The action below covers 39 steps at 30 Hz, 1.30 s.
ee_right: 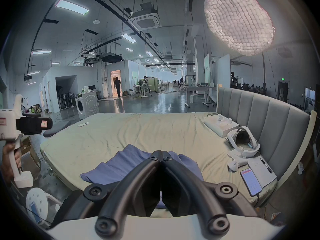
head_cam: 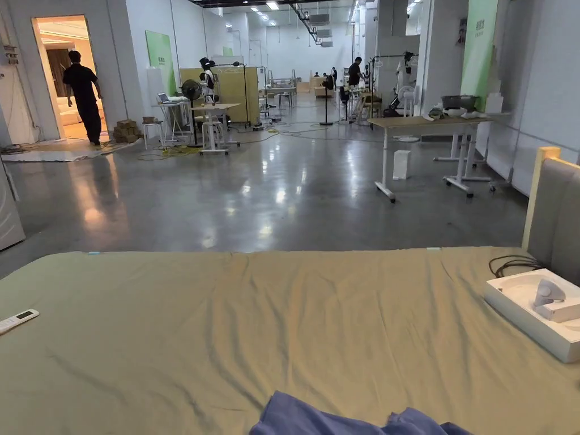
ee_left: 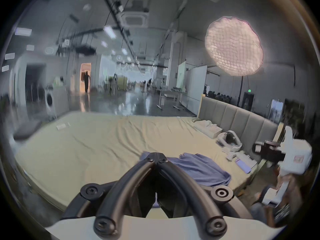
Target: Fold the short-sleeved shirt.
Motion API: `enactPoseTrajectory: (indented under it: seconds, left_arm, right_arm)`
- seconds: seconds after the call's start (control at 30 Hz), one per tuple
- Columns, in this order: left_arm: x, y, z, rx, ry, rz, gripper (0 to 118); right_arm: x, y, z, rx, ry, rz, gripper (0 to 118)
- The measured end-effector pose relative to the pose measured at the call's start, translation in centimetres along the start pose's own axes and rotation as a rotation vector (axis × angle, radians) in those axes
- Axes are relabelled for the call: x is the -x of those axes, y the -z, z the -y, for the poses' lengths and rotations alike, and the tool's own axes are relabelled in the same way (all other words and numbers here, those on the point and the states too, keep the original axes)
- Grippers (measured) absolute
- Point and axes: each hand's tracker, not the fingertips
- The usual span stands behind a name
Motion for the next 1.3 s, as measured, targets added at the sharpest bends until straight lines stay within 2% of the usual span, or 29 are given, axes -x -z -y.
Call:
enactPoseTrajectory:
  seconds: [0.17, 0.27, 0.33, 0.37, 0.47, 0.5, 0.57, 0.6, 0.7, 0.9, 1.0, 1.07, 1.2, 1.23, 1.3]
  left_arm:
    - [3.0, 10.0, -1.1, 0.133, -0.011, 0.014, 2]
    - [5.1, 18.9, -1.5, 0.281, -0.028, 0.038, 2]
    - [6.1, 24.7, -1.3, 0.351, -0.017, -0.007, 11]
    - [6.6, 27.8, -0.9, 0.388, -0.006, -0.027, 21]
    - [7.7, 37.0, 0.2, 0.579, 0.031, -0.053, 84]
    - [7.9, 39.1, 1.0, 0.609, 0.04, -0.11, 89]
    - [8.1, 42.7, 2.2, 0.658, 0.087, -0.175, 89]
    - [8.2, 44.4, 2.8, 0.687, 0.127, -0.122, 89]
    - [8.3, 47.8, 4.0, 0.721, 0.161, -0.146, 89]
    - [8.1, 50.0, 6.2, 0.803, 0.265, -0.155, 89]
    - [8.3, 49.7, 5.7, 0.771, 0.2, -0.156, 87]
    - [8.0, 49.1, 5.2, 0.766, 0.221, -0.155, 76]
    - [7.9, 48.8, 5.3, 0.779, 0.231, -0.152, 13]
    - [7.9, 48.7, 5.5, 0.781, 0.231, -0.157, 7]
    - [7.8, 49.1, 5.9, 0.783, 0.236, -0.165, 6]
  right_arm:
    - [-1.8, 2.5, 1.5, 0.079, 0.065, 0.025, 0]
    - [-3.3, 4.4, 2.9, 0.142, 0.085, 0.062, 0]
    - [-4.2, 5.7, 3.9, 0.204, 0.112, 0.092, 0]
    - [-4.6, 6.3, 4.4, 0.224, 0.116, 0.11, 0]
    - [-6.4, 7.8, 6.1, 0.286, 0.129, 0.145, 0]
    - [-6.8, 8.1, 6.5, 0.299, 0.139, 0.148, 0]
    - [-7.6, 8.6, 7.3, 0.328, 0.148, 0.155, 0]
    - [-7.8, 8.8, 7.6, 0.342, 0.145, 0.162, 0]
    - [-8.2, 9.3, 8.4, 0.385, 0.135, 0.174, 0]
    - [-8.0, 9.5, 9.4, 0.426, 0.103, 0.169, 0]
    - [-8.0, 9.5, 9.6, 0.435, 0.096, 0.149, 0]
    - [-8.2, 9.4, 9.9, 0.429, 0.108, 0.138, 0]
    - [-8.9, 10.2, 9.7, 0.419, 0.155, 0.113, 0]
    - [-9.1, 10.4, 9.5, 0.417, 0.154, 0.111, 0]
    - [-9.7, 11.7, 8.7, 0.408, 0.148, 0.108, 0]
